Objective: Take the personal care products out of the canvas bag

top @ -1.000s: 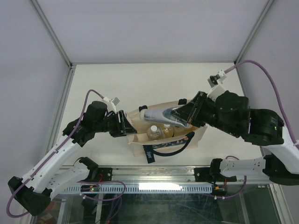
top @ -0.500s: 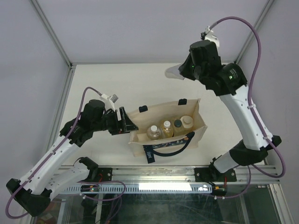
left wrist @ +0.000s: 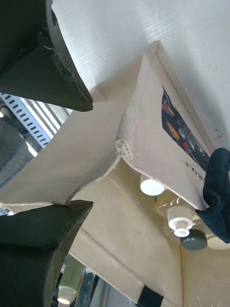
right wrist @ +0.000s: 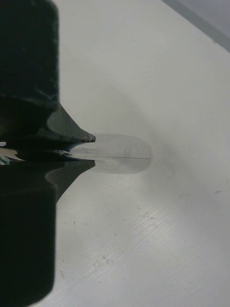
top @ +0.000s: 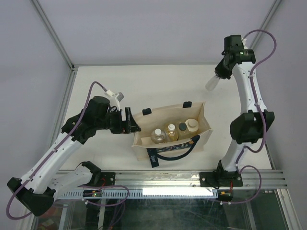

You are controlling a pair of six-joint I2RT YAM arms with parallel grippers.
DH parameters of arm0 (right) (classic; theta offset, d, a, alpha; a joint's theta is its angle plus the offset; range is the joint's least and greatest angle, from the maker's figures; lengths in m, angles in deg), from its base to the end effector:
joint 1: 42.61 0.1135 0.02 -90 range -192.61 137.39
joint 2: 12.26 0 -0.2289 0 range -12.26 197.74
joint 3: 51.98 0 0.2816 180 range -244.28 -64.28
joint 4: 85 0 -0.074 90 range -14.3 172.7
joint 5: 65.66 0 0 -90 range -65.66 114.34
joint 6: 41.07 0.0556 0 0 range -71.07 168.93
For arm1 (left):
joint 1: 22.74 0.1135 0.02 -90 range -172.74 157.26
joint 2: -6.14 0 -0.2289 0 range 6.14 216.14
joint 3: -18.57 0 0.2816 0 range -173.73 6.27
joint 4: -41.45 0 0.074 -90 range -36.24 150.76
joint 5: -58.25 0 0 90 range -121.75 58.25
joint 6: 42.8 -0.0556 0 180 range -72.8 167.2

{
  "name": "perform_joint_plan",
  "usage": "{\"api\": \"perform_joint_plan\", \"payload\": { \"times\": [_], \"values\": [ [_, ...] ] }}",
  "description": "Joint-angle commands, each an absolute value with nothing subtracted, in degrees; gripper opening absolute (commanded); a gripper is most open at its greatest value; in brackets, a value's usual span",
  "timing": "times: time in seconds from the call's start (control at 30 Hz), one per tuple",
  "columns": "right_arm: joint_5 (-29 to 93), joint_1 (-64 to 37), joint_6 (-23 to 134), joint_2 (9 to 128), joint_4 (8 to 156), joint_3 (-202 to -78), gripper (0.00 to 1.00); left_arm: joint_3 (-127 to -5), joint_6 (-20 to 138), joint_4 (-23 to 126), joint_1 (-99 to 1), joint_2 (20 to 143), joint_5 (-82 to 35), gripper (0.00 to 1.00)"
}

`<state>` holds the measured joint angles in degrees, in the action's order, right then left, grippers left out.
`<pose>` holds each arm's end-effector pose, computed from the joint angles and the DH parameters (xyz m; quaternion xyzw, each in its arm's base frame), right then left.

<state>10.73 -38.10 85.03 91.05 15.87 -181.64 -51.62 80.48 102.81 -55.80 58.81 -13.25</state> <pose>0.4023 0.0186 0.3593 0.2925 0.8952 0.0046 0.3362 0.1925 -0.1463 0.2925 0.0613 0.9081 -0.3355 0.2430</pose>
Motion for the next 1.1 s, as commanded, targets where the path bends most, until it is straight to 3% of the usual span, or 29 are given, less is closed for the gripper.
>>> {"api": "perform_joint_plan", "payload": {
  "times": [0.0,0.23,0.63,1.07],
  "values": [
    [13.79,-41.30,85.15,96.40,16.76,-184.85,0.00,-55.06,75.57,103.75,-56.19,58.96,-16.38,0.78],
    [8.04,-44.12,84.24,107.13,9.03,-196.63,0.00,-57.37,73.98,104.11,-56.23,61.17,-19.99,0.77],
    [-0.28,-45.20,90.73,110.47,8.91,-196.65,0.00,-60.33,72.21,104.80,-56.22,64.24,-22.89,0.76],
    [2.35,-46.28,90.58,111.36,11.15,-195.96,0.00,-59.82,73.36,104.57,-56.22,64.32,-24.94,0.75]
  ]
}}
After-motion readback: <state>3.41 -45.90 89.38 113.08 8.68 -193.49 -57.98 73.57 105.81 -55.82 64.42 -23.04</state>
